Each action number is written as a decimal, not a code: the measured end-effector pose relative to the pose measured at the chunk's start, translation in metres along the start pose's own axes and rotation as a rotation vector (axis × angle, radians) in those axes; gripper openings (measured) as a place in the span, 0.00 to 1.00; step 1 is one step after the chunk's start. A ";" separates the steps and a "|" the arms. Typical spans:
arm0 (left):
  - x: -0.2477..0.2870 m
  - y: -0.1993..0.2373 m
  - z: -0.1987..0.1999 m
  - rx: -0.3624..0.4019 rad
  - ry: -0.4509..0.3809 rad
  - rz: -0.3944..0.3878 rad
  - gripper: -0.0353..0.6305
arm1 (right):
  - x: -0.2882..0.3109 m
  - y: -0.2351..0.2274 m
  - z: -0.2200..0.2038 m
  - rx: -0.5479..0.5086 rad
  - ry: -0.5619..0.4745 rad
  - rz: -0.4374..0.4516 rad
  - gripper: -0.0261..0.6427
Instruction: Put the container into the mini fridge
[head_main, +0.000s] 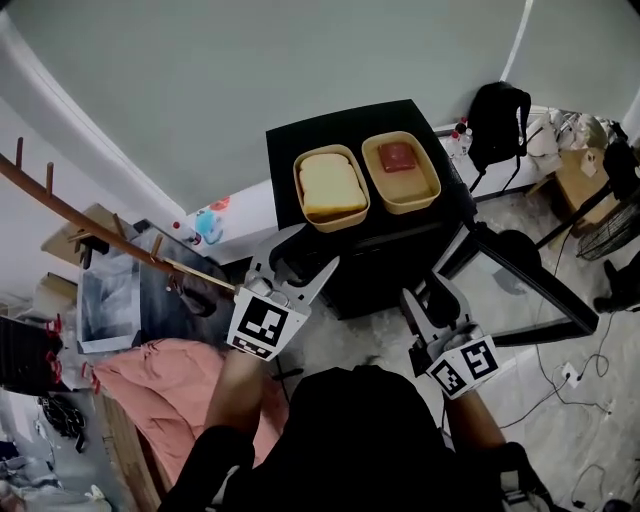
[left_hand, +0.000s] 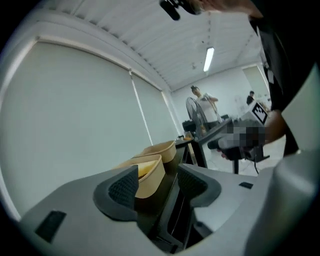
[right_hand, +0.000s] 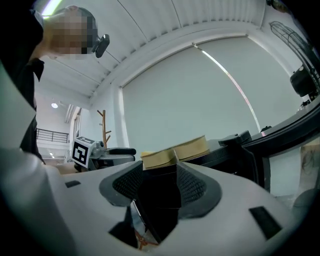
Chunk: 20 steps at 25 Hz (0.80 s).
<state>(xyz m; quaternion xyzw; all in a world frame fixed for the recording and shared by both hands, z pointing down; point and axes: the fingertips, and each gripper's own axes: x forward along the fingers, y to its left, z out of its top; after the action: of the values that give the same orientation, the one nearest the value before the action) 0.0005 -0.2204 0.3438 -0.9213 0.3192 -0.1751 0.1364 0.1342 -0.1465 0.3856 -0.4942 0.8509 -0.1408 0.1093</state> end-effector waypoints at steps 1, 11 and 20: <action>0.006 0.000 -0.001 0.046 0.029 -0.014 0.44 | 0.000 -0.002 0.000 0.001 0.000 0.005 0.37; 0.028 0.006 -0.017 0.303 0.236 -0.031 0.36 | -0.004 -0.021 -0.001 0.048 0.015 0.028 0.37; 0.029 0.008 -0.021 0.405 0.277 -0.116 0.23 | 0.004 -0.016 -0.005 0.061 0.024 -0.003 0.36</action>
<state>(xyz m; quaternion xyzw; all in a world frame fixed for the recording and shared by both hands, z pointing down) 0.0094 -0.2479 0.3669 -0.8593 0.2398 -0.3676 0.2628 0.1431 -0.1569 0.3958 -0.4901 0.8467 -0.1728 0.1140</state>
